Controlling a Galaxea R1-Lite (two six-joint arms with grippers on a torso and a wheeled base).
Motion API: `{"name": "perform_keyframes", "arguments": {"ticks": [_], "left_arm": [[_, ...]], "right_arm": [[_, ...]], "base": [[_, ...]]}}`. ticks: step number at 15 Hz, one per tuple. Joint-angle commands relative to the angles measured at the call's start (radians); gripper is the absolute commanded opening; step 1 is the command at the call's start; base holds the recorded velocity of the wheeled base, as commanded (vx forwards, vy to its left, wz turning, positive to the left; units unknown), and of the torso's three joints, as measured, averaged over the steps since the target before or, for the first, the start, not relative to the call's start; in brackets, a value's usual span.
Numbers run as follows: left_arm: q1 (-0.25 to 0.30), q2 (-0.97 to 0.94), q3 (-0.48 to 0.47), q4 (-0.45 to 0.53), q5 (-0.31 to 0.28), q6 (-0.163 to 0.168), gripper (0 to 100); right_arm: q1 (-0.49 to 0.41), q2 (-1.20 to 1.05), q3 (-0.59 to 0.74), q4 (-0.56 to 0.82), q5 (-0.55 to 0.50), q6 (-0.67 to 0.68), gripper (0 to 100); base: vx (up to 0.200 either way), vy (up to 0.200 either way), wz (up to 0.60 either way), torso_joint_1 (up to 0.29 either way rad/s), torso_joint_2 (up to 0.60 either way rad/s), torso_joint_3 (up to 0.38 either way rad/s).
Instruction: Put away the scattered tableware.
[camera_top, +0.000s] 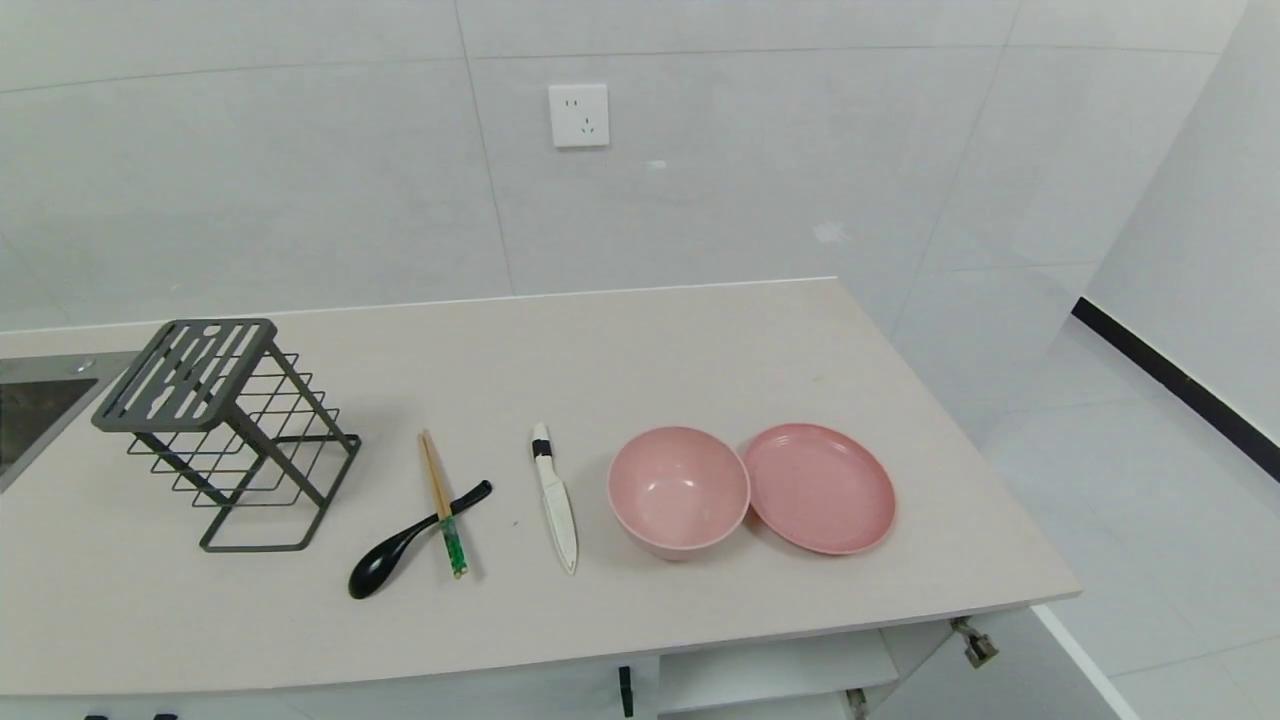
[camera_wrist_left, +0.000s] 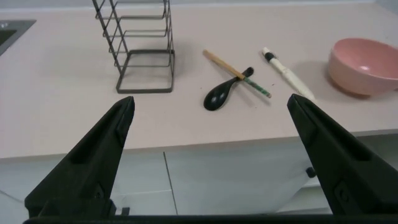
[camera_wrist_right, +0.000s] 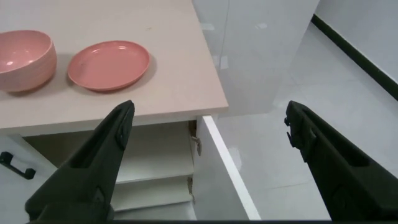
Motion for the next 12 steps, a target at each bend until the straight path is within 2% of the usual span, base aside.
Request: {"name": "perform_keyframes", "arguments": {"ticks": [1, 6, 10, 12], "left_arm": [[0.000, 0.001, 0.000, 0.000, 0.001, -0.001, 100], [0.000, 0.001, 0.000, 0.001, -0.001, 0.003, 100], [0.000, 0.001, 0.000, 0.001, -0.002, 0.005, 100], [0.000, 0.001, 0.000, 0.001, -0.004, 0.005, 100]], "right_arm": [[0.000, 0.000, 0.000, -0.002, 0.003, 0.003, 100], [0.000, 0.000, 0.000, -0.015, 0.003, 0.000, 100], [0.000, 0.000, 0.000, -0.140, 0.010, -0.008, 100], [0.000, 0.000, 0.000, -0.264, 0.064, -0.008, 100]], "base": [[0.000, 0.000, 0.00, 0.000, 0.00, 0.000], [0.000, 0.000, 0.00, 0.000, 0.00, 0.000], [0.000, 0.000, 0.00, 0.000, 0.00, 0.000], [0.000, 0.000, 0.00, 0.000, 0.00, 0.000]]}}
